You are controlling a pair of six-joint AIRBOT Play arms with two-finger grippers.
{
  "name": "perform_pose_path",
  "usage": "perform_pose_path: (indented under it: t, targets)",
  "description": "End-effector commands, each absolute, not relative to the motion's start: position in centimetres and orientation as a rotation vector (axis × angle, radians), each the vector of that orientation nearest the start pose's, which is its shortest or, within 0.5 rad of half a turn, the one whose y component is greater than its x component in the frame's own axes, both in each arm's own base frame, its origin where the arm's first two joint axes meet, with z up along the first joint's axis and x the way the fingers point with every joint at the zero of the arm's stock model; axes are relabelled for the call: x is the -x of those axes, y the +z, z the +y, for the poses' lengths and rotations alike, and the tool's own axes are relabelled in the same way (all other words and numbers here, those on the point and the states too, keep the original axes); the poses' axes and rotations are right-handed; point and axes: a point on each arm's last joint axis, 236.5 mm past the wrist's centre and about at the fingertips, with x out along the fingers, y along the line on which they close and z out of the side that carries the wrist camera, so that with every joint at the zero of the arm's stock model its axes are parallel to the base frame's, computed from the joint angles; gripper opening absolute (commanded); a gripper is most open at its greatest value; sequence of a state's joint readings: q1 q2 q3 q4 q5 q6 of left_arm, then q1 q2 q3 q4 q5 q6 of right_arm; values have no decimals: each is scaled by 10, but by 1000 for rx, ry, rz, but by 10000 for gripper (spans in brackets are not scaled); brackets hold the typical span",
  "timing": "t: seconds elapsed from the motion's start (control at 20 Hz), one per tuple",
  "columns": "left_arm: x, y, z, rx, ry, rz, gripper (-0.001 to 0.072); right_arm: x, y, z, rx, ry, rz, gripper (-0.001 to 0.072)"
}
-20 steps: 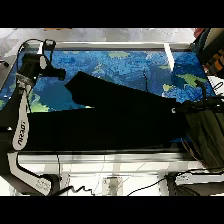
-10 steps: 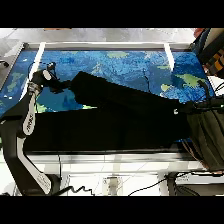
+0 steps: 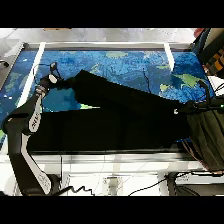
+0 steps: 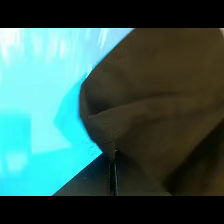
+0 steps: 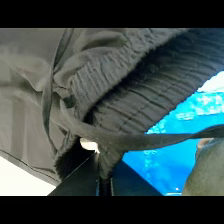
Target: Fold the clothes and pants, and hang the long-sleeved shirts on hangers.
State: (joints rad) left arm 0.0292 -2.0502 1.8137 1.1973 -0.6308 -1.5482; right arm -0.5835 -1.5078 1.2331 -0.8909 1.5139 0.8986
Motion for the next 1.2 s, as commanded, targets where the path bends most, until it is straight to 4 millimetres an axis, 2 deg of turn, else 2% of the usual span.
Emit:
perform_pose_path:
  t: [0.0, 0.15, 0.3, 0.4, 0.5, 0.55, 0.6, 0.75, 0.85, 0.9, 1.0, 1.1, 1.15]
  targets:
    - [-664, 7, -5, 222, -44, 681, 7, -367, -5, -65, -514, 437, 1244, 23]
    - [-657, 93, 26, 27, 10, 553, 7, -390, -2, -74, -519, 381, 1154, 22]
    - [-643, 161, 41, -91, 51, 452, 8, -402, 2, -77, -535, 356, 1104, 23]
    - [-633, 196, 41, -118, 51, 401, 7, -402, 2, -77, -535, 358, 1106, 23]
    - [-620, 215, 40, -118, 53, 398, 7, -401, 2, -77, -534, 359, 1108, 23]
    - [-610, 214, 40, -115, 52, 439, 7, -401, 2, -77, -534, 359, 1109, 23]
    - [-598, 205, 40, -115, 49, 510, 7, -401, 2, -77, -534, 360, 1110, 23]
    - [-543, 154, 32, -229, -31, 836, 7, -401, 2, -77, -533, 360, 1111, 23]
    - [-514, 129, 23, -354, -133, 993, 7, -400, 1, -76, -534, 362, 1113, 23]
    - [-509, 125, 17, -409, -177, 1012, 7, -400, 1, -76, -533, 362, 1113, 23]
    - [-516, 123, 2, -461, -222, 986, 8, -400, 1, -77, -533, 361, 1112, 23]
    - [-523, 107, -29, -404, -306, 980, 8, -401, 1, -77, -533, 359, 1111, 23]
    - [-523, 95, -56, -343, -381, 992, 7, -401, 1, -77, -533, 360, 1111, 23]
